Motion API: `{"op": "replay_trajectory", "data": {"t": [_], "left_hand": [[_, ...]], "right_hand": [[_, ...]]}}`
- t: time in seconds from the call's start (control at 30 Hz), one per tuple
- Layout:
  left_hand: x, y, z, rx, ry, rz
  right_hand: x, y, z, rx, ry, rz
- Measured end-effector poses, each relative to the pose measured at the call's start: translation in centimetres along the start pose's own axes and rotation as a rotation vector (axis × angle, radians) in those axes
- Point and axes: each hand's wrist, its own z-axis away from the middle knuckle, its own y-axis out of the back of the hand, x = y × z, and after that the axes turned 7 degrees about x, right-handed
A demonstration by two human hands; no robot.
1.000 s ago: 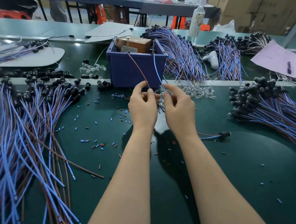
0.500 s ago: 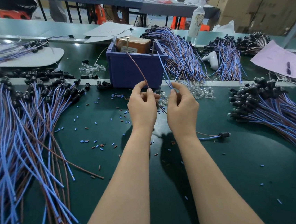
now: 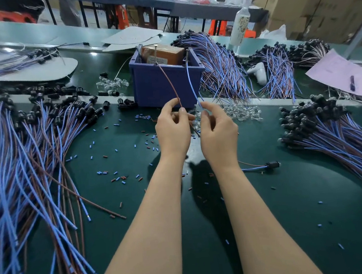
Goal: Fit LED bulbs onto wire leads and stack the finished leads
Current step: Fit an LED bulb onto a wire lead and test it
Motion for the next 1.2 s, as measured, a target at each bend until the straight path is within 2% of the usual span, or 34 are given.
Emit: {"op": "replay_trajectory", "data": {"t": [0.8,1.07,1.2], "left_hand": [[0.09,0.12,-0.36,-0.003,0.019,0.002],[0.26,-0.13,0.32,0.039,-0.076,-0.075],[0.22,-0.08,0.32,0.056,-0.054,-0.057]], "right_hand": [[-0.06,0.04,0.02,-0.066,-0.017,-0.015],[-0.09,-0.01,0.01,-0.057,-0.029,-0.014],[-0.04,-0.04,0.04,-0.058,-0.017,-0.01]]}}
